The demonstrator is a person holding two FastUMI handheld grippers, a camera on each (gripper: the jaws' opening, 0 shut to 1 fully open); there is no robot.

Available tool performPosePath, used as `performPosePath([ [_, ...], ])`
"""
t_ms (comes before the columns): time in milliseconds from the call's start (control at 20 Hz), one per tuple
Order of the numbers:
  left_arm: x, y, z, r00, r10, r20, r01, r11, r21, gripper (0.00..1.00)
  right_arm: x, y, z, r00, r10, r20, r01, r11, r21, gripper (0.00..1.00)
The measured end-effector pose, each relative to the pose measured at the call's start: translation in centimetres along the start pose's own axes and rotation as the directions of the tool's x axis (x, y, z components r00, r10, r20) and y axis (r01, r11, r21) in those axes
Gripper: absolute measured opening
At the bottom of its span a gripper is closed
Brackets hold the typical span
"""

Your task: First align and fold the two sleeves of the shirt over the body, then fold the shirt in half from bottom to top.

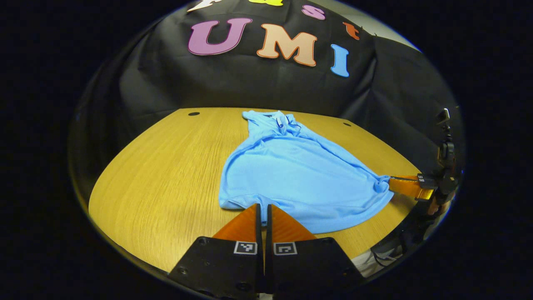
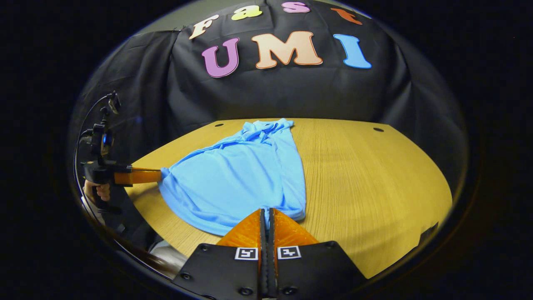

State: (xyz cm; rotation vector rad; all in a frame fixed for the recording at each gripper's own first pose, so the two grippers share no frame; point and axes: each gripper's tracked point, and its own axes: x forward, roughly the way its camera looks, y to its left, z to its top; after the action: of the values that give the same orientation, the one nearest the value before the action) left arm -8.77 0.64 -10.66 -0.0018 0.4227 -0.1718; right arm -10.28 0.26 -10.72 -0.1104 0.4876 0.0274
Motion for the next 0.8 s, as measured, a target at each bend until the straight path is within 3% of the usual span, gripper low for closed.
performPosePath([
  [450, 8.5, 2.8, 10.4, 0.997, -0.054, 0.061, 0.055, 0.998, -0.02, 0.0, 8.3, -2.5, 9.3, 1.0, -0.005, 0.008, 0.005, 1.0, -0.018, 0.02],
  [650, 12.7, 4.5, 15.0, 0.995, -0.027, 0.099, 0.024, 0.999, 0.03, 0.02, 13.1, -4.2, 13.9, 1.0, -0.027, 0.006, 0.027, 0.999, 0.032, 0.02],
  [800, 15.7, 6.1, 18.2, 0.99, 0.024, 0.136, -0.025, 1.0, 0.006, 0.0, 16.5, -5.4, 16.9, 0.998, -0.067, 0.023, 0.065, 0.995, 0.082, 0.02],
])
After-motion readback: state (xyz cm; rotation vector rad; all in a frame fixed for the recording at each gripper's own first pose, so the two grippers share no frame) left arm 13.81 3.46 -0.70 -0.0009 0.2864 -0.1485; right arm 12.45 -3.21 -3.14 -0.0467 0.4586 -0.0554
